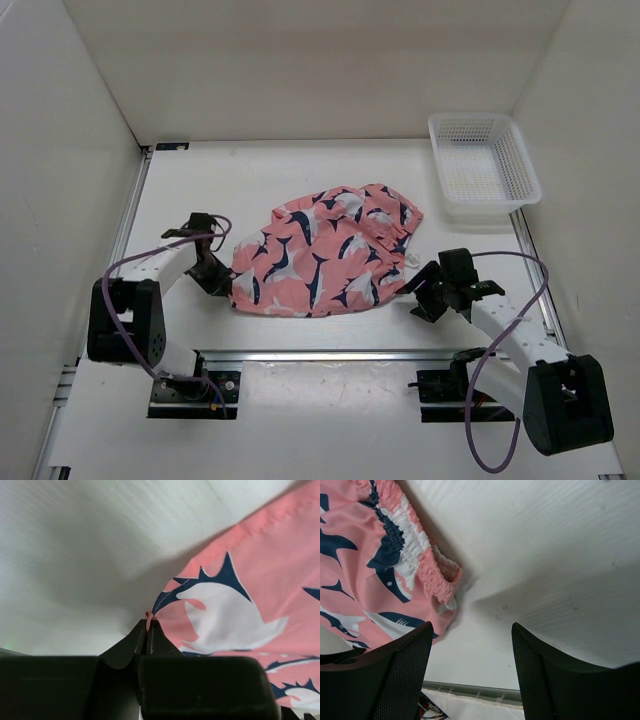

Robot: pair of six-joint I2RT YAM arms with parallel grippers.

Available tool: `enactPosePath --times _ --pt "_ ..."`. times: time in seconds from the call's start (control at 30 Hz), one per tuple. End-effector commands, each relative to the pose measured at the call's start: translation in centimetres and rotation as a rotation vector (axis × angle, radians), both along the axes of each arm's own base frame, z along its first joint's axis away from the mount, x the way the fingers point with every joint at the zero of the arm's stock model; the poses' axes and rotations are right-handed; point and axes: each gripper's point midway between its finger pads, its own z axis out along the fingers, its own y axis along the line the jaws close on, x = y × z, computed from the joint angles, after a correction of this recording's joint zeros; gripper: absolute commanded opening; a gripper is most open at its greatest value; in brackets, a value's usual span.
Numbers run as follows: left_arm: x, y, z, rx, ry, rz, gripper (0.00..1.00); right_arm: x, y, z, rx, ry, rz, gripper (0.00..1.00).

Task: Fold and stack the shorts
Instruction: Flatten the shorts out

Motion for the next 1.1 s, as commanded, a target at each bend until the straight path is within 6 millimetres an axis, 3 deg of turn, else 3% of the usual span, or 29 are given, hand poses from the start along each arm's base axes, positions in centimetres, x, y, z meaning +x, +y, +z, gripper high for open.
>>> enactPosePath --times 0.0,0.13,0.17,0.3,0.33,0.4,0.47,0.53,0.57,0.6,0.63,0.67,0.7,0.73,0.77,0.8,0.83,0.87,0.97,1.0,1.07 --pt "1.6 -0.6 2.7 -0.029 -0.114 -0.004 0.11 1.8 1.4 0.9 0.078 -0.063 0.019 0.69" --pt "1.6 -0.7 3.5 -0.041 -0.138 -0.006 0.11 3.6 2.0 0.7 0.1 -0.097 0.017 0.69" --pt "1.7 -0.7 3.7 -0.042 -0.15 -0.006 0.11 3.8 2.0 -0.2 0.093 -0.066 0.016 0.69" --pt "1.9 -0.7 5.2 -0.044 -0.171 -0.007 0.11 4.6 2.5 -1.5 0.106 -0.001 0.022 0.58" --pt "2.0 -0.7 5.5 -0.045 -0.185 -0.007 0.11 4.8 2.6 -1.6 0.114 0.001 0.01 0.53" --pt "2.3 -0.6 6.9 -0.039 -0.219 -0.005 0.11 5.6 2.7 -1.5 0.114 -0.005 -0.006 0.23" --pt "2.8 -0.7 8.2 -0.041 -0.242 -0.005 0.11 6.7 2.5 -0.3 0.071 -0.01 -0.009 0.05" --pt "3.3 -0.7 9.8 -0.043 -0.271 -0.006 0.11 7.8 2.0 1.1 0.026 -0.03 -0.002 0.0" --pt "4.5 -0.8 12.1 -0.046 -0.326 -0.015 0.11 7.9 1.7 2.2 -0.008 -0.042 0.024 0.0" --pt "4.4 -0.5 13.5 -0.029 -0.342 -0.027 0.11 10.4 1.5 5.3 -0.038 -0.126 0.019 0.0" --pt "4.9 -0.2 14.9 -0.013 -0.369 -0.031 0.11 11.2 1.3 7.0 -0.059 -0.163 0.026 0.0" --pt "6.2 -0.3 18.4 -0.016 -0.456 -0.039 0.11 11.4 1.0 8.5 -0.085 -0.174 0.036 0.0" --pt "6.6 -0.2 20.2 -0.002 -0.498 -0.055 0.11 12.1 0.8 10.7 -0.112 -0.232 0.065 0.0" --pt "6.7 -0.1 22.0 0.0 -0.526 -0.065 0.11 14.0 1.2 15.1 -0.108 -0.332 0.078 0.0" --pt "7.5 -0.2 26.3 -0.002 -0.634 -0.071 0.11 13.9 1.1 16.8 -0.122 -0.343 0.099 0.0" --pt "7.7 -0.1 28.4 0.003 -0.686 -0.083 0.11 14.3 1.1 19.1 -0.13 -0.388 0.116 0.0" --pt "7.9 0.4 30.3 0.028 -0.734 -0.067 0.11 14.5 1.3 21.3 -0.142 -0.438 0.163 0.0" --pt "7.6 0.6 34.0 0.036 -0.838 -0.067 0.11 14.7 1.3 25.6 -0.149 -0.515 0.176 0.0" --pt "6.3 1.7 39.7 0.077 -1.023 -0.036 0.11 13.7 1.6 31.4 -0.182 -0.64 0.269 0.0" --pt "5.5 1.9 42.4 0.08 -1.104 -0.023 0.11 12.4 1.5 35.1 -0.178 -0.717 0.29 0.0" --pt "3.5 2.1 45.8 0.08 -1.222 -0.021 0.11 10.5 1.8 38.5 -0.171 -0.805 0.367 0.0"
